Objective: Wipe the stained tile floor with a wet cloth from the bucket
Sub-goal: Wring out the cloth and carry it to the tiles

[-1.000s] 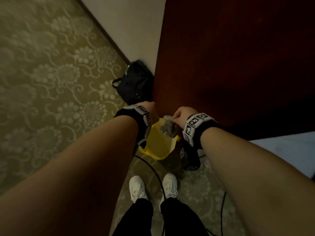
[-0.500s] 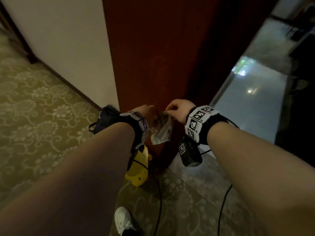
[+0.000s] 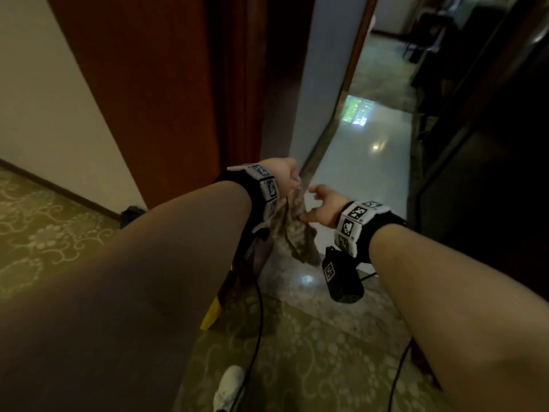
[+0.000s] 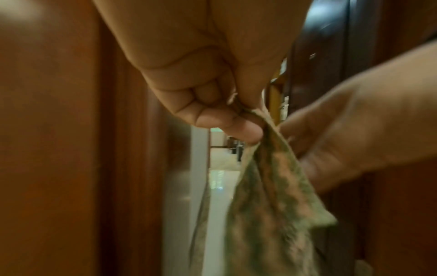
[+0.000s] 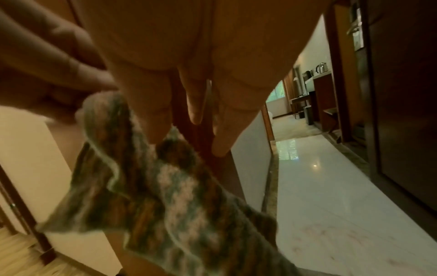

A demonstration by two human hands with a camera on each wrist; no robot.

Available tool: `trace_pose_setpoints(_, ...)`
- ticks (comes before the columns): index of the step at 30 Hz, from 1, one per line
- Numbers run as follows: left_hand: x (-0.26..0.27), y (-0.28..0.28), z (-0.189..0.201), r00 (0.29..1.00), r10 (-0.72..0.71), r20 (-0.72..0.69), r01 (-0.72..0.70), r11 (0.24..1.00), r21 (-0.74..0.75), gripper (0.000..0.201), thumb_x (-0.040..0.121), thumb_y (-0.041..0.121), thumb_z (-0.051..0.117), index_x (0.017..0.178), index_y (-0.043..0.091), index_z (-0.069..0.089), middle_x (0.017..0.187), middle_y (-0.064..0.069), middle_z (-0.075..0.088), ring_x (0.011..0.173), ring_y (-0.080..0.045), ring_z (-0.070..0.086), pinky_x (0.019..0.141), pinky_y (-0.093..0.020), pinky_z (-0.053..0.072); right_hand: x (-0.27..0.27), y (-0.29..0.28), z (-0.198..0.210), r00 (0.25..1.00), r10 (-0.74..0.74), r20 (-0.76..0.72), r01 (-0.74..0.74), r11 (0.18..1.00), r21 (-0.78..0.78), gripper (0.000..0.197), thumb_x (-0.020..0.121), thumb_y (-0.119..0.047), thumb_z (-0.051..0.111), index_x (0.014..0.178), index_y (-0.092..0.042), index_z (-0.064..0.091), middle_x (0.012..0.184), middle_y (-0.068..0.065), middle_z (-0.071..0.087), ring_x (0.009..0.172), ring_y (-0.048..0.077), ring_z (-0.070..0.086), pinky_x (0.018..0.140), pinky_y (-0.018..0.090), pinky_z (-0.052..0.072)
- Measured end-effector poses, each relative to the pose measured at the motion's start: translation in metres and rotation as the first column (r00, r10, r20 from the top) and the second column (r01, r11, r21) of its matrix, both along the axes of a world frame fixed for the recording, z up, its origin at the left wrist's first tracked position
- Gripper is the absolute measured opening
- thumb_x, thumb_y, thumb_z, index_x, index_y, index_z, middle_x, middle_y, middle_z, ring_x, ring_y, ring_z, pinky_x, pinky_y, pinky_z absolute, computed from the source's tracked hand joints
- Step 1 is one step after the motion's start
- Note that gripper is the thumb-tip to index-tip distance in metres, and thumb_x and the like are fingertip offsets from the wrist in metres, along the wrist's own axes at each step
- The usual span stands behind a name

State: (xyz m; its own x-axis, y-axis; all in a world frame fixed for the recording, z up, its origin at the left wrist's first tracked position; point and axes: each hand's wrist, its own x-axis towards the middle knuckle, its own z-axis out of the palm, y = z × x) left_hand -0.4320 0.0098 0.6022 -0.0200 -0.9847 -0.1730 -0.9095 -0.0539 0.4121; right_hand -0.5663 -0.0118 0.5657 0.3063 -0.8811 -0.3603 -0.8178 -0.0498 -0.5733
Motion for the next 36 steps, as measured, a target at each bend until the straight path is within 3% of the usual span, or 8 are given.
trace_pose_setpoints(2,-0.017,-0.014,0.005,1.0,-0.021,0.005,0.021,0.998,-0.051,0.021,0.099,0.016,0.046,0.118,0.008,0.053,0.07,0.008,0.046,0.073,-0.014,0.055,0.057,-0.023,0.041,-0.016,-0.005,-0.007,0.998,-0.053,-0.034,0.055,0.997,0.058,0.08,0.074,-0.026,0.078,0.139,-0.014,0.032,0.139,0.012,0.047,0.125,0.03,0.05,0.105,0.041,0.043)
trace_pose_setpoints(6,-0.036,-0.038,0.014,0.992,-0.122,-0.036,0.119,0.989,-0.083,0.004,0.097,0.014,0.046,0.097,0.016,0.043,0.071,0.007,0.055,0.077,-0.024,0.068,0.053,-0.021,0.042,-0.032,-0.015,-0.014,0.989,-0.126,-0.083,0.141,0.966,0.218,0.089,0.065,-0.043,0.082,0.132,-0.014,0.032,0.131,0.013,0.051,0.119,0.032,0.054,0.101,0.049,0.045)
trace_pose_setpoints(11,-0.043,-0.072,0.022,0.973,-0.223,-0.055,0.221,0.974,-0.041,0.031,0.095,0.008,0.041,0.121,0.021,0.051,0.063,0.006,0.057,0.052,-0.009,0.059,0.057,-0.024,0.049,-0.023,-0.047,-0.001,0.979,-0.196,-0.054,0.201,0.973,0.115,0.058,0.079,-0.038,0.068,0.125,-0.012,0.045,0.123,0.012,0.059,0.111,0.032,0.061,0.095,0.046,0.05)
trace_pose_setpoints(16,-0.043,-0.111,0.034,0.957,-0.288,-0.003,0.288,0.957,0.004,0.03,0.099,0.011,0.042,0.122,0.006,0.06,0.101,-0.008,0.073,0.097,-0.023,0.07,0.061,-0.02,0.046,-0.034,-0.087,0.017,0.966,-0.257,-0.035,0.257,0.966,-0.009,0.037,0.086,-0.011,0.062,0.123,-0.006,0.059,0.126,0.016,0.061,0.115,0.032,0.061,0.096,0.039,0.052)
trace_pose_setpoints(22,-0.041,-0.155,0.018,0.937,-0.335,0.094,0.343,0.936,-0.084,0.041,0.083,0.026,0.071,0.118,0.012,0.055,0.114,-0.009,0.065,0.101,-0.027,0.062,0.082,-0.031,0.049,-0.055,-0.119,0.04,0.963,-0.236,-0.128,0.211,0.96,-0.183,0.027,0.089,-0.017,0.059,0.113,-0.012,0.069,0.113,0.011,0.07,0.1,0.027,0.066,0.086,0.028,0.052)
trace_pose_setpoints(26,-0.058,-0.195,0.011,0.928,-0.332,0.167,0.352,0.929,-0.11,0.045,0.089,0.032,0.064,0.125,0.008,0.05,0.124,-0.013,0.056,0.11,-0.031,0.057,0.08,-0.03,0.044,-0.077,-0.157,0.047,0.918,-0.394,0.037,0.392,0.892,-0.227,0.025,0.086,-0.011,0.061,0.108,-0.007,0.071,0.097,0.012,0.07,0.083,0.021,0.056,0.082,0.029,0.049)
trace_pose_setpoints(29,-0.078,-0.226,0.0,0.929,-0.313,0.197,0.334,0.938,-0.086,0.037,0.094,0.022,0.055,0.127,0.006,0.048,0.131,-0.016,0.05,0.115,-0.033,0.055,0.089,-0.035,0.046,-0.095,-0.19,0.045,0.879,-0.443,0.177,0.465,0.879,-0.103,0.018,0.088,-0.003,0.055,0.077,-0.011,0.067,0.071,0.004,0.06,0.077,0.022,0.061,0.08,0.037,0.056)
trace_pose_setpoints(36,-0.123,-0.312,-0.027,0.979,-0.196,0.06,0.198,0.98,-0.026,0.03,0.087,0.026,0.057,0.112,0.018,0.043,0.115,-0.013,0.05,0.103,-0.03,0.055,0.092,-0.041,0.047,-0.147,-0.283,0.031,0.89,-0.391,0.235,0.416,0.907,-0.066,0.032,0.093,-0.004,0.047,0.065,-0.019,0.05,0.067,0.002,0.054,0.063,0.014,0.053,0.056,0.024,0.049)
